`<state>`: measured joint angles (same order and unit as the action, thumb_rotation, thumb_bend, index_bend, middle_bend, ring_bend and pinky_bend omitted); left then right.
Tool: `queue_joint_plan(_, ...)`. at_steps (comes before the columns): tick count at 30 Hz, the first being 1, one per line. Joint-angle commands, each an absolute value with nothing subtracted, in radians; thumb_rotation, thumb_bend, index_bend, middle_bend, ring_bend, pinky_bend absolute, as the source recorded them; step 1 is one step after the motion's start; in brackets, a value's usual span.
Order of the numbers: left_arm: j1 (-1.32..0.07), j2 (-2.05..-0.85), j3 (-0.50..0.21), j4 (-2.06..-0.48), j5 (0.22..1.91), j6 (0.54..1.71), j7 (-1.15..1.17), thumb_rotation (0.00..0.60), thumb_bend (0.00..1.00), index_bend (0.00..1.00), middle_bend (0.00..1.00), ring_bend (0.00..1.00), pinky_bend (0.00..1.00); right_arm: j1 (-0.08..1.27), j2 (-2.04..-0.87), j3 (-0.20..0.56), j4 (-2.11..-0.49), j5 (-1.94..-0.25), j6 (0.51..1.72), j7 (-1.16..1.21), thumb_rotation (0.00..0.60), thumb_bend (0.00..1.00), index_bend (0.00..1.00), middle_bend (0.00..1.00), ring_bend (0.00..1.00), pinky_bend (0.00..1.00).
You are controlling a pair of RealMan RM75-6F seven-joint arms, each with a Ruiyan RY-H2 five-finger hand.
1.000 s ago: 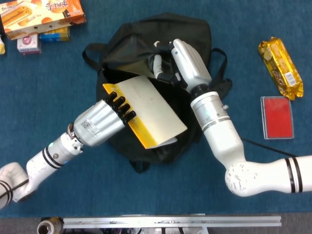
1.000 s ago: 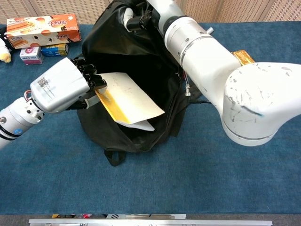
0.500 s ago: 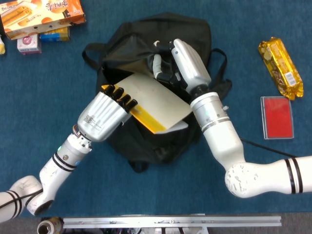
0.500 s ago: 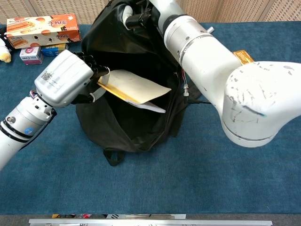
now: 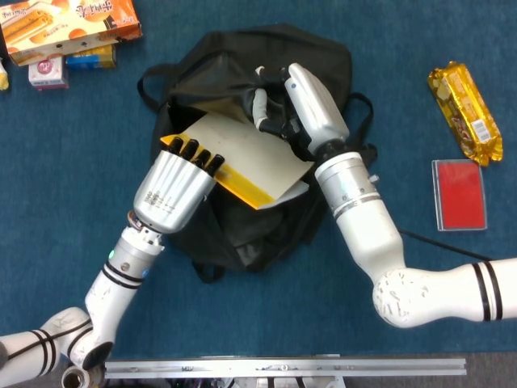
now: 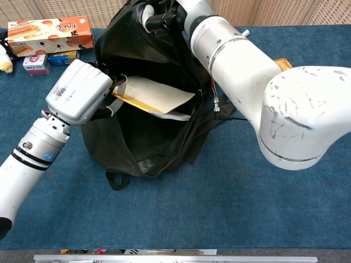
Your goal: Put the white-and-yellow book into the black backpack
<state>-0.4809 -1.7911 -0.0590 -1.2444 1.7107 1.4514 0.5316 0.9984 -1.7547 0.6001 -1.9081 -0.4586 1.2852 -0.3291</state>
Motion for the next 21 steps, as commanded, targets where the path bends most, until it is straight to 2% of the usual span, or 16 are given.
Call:
queue_joint_plan(1,-0.48,-1.811,-0.055,-1.233,1.714,1.448,0.551,0.6,0.36,0.74,0.71,0.54,0.62,1.001,-1.759,0.598,-1.906,-0.457,1.286,-0.328,0.6,0.77,0.88,0.68,0.62,0.87)
queue_joint_plan(21,-0.512,-1.928,-0.1,-1.19,1.656,1.383,0.67,0.6,0.36,0.74,0.72,0.55,0.63,1.011,-1.781,0.605,-1.896,-0.457,1.307,-0.318,0.6,0.77,0.88,0.68,0.62,0.87)
